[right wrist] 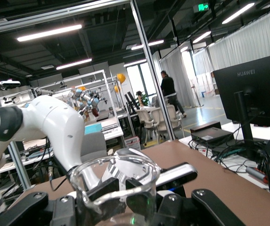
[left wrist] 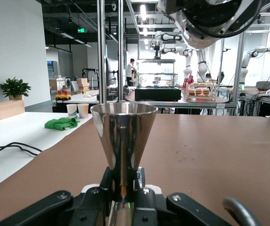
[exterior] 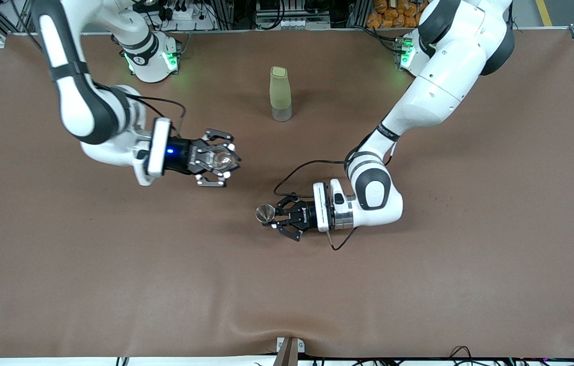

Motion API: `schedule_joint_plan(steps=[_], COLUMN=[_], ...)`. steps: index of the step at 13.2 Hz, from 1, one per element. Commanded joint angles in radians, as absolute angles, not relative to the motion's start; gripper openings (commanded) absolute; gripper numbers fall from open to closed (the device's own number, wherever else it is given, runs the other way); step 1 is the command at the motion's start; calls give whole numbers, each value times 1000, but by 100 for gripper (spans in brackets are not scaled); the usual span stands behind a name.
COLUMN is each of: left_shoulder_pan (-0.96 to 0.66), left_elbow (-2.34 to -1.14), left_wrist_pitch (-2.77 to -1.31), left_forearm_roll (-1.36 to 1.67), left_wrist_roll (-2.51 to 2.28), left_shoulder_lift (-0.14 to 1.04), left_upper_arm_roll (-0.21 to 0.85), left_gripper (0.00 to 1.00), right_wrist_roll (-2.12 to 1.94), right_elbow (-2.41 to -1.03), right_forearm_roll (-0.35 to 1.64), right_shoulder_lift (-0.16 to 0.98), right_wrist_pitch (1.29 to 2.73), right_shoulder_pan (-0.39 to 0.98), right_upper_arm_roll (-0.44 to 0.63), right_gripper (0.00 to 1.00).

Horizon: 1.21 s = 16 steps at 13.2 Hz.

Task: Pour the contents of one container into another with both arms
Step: 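Lift the beaker with the right gripper while the left gripper brings the jigger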

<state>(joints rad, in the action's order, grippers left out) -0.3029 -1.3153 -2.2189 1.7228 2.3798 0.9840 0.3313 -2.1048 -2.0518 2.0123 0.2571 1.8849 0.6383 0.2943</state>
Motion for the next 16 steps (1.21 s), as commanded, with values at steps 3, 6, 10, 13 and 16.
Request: schedule_joint_plan(steps=[3, 6, 10, 13, 16], left_shoulder_pan=[-337, -347, -353, -356, -356], left_elbow=[-1302, -1302, -1302, -1302, -1304], left_wrist_pitch=[-2253, -2276, -2304, -2310, -2310], left_forearm_roll=[1753, 1755, 1755, 1755, 1755], left_wrist_roll=[2384, 2384, 2384, 2384, 2385], left_shoulder_lift=[983, 982, 980, 979, 982], left_upper_arm_roll=[316, 316, 316, 316, 316], left_gripper=[0, 0, 0, 0, 0], right_wrist_roll=[-2140, -2141, -2141, -2141, -2143], right_elbow=[-1936, -1882, -1832, -1799, -1775], right_forearm_roll=[2126, 2160, 2181, 2184, 2209], right_shoulder_lift=[362, 419, 483, 524, 555], right_wrist_pitch=[1951, 1962, 1960, 1960, 1957], right_shoulder_pan=[698, 710, 712, 706, 704], right_upper_arm_roll=[301, 301, 302, 302, 302], right_gripper=[0, 0, 0, 0, 0])
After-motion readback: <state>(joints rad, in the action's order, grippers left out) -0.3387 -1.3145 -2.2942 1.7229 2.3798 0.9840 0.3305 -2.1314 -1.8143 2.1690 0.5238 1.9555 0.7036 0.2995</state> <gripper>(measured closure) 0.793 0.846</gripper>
